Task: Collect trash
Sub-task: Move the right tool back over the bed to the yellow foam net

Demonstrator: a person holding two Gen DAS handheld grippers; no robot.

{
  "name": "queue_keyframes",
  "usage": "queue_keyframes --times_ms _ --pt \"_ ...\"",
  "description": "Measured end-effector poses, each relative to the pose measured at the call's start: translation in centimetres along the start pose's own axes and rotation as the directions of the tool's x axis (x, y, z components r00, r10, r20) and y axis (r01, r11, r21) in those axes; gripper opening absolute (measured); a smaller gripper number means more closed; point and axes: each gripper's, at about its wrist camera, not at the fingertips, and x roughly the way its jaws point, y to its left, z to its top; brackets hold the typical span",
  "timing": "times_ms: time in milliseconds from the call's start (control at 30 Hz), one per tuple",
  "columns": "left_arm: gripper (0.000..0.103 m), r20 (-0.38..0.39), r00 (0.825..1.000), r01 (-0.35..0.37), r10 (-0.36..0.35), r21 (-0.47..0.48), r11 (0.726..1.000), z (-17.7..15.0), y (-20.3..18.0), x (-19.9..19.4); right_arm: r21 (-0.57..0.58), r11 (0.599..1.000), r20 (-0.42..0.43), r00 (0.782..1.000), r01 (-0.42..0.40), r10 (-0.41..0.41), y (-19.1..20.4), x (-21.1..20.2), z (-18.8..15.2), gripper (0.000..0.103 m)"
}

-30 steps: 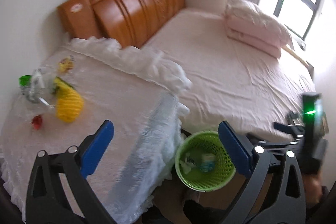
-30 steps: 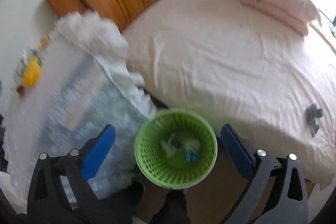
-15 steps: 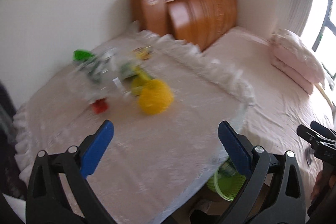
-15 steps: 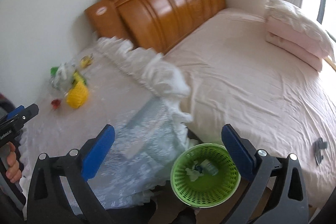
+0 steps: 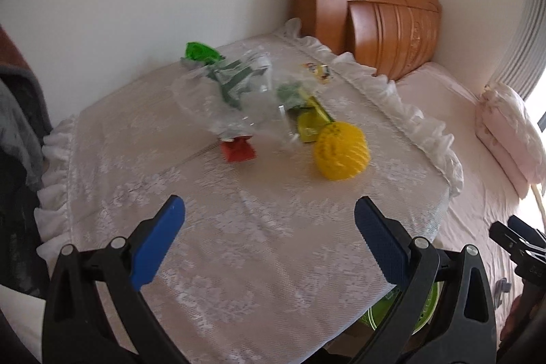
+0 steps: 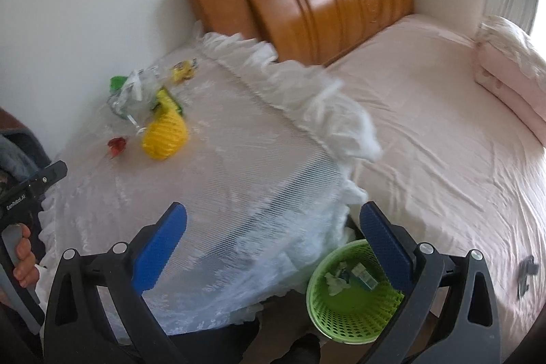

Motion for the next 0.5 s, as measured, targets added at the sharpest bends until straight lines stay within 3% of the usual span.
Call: queue_keyframes --times_ms 267,500 --pt "0.095 -0.042 0.998 -0.041 0.039 -0.040 0.998 -0.8 4.3 0.7 -0.081 0.988 -0.081 0.988 -0.134 0.128 7.0 7.1 3.9 0.101" --pt "0.095 -0.074 0.997 -0.036 0.032 -0.058 0.998 -0.6 6.3 1.8 -0.018 0.986 -0.142 0.977 -0.163 0.159 10.3 14.6 7.4 0.098"
